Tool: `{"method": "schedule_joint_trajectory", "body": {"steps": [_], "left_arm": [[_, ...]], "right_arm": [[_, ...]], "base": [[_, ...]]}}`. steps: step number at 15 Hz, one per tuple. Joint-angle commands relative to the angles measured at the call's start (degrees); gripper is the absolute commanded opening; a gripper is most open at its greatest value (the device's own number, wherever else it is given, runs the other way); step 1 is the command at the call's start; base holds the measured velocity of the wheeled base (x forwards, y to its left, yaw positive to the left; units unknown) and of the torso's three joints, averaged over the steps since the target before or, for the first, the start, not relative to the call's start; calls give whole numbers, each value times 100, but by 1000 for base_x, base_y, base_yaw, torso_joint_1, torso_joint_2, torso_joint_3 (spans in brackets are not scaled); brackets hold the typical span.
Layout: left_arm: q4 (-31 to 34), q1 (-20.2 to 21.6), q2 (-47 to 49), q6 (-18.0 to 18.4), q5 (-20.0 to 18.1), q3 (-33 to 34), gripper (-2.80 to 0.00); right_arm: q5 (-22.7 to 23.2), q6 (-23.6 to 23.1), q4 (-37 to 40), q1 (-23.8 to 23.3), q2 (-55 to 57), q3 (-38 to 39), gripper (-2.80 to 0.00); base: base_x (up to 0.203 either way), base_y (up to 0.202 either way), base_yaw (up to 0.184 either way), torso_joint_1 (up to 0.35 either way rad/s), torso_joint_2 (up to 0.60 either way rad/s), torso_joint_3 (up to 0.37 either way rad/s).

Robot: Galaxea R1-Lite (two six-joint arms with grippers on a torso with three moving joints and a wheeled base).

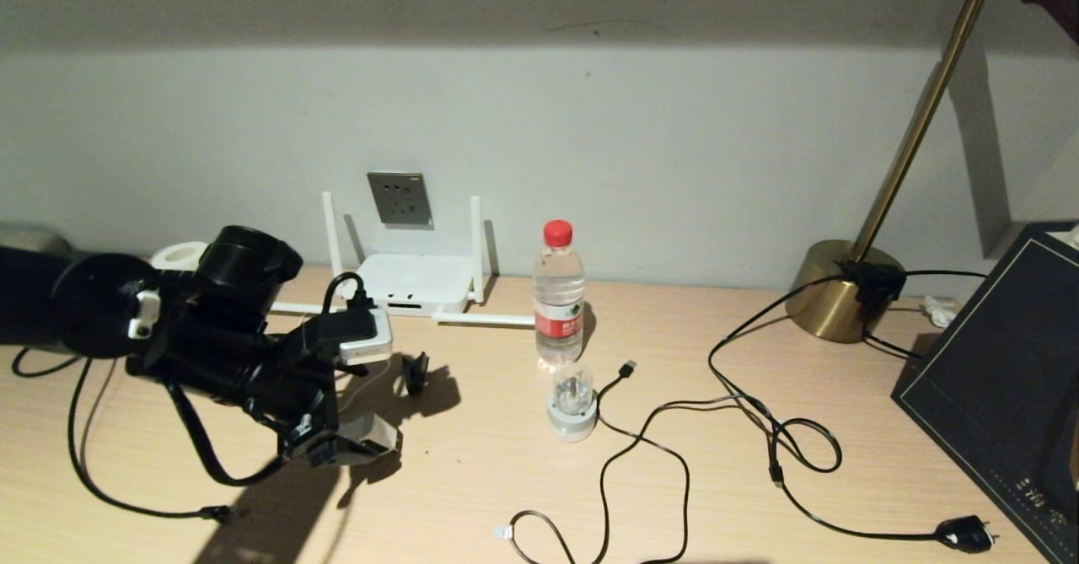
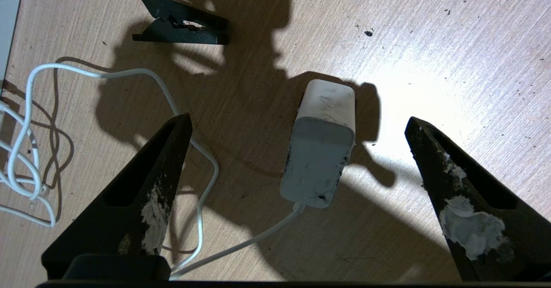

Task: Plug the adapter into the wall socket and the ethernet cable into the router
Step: Pick up plug

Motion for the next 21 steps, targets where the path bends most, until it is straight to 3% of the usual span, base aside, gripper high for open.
{"method": "schedule_joint_trajectory", "body": {"steps": [1,20,21], "left_arm": [[24,-5,49,26,-4,48,0],[-272,4,347,6,222,292,0],[-272,4,365,6,205,292,-203]], "right_arm": [[2,-4,-5,2,0,62,-280],[2,-4,-5,2,0,62,-280],[2,-4,-5,2,0,62,-280]], "base": [[0,0,0,0,0,0],[0,0,0,0,0,0],[0,0,0,0,0,0]]}}
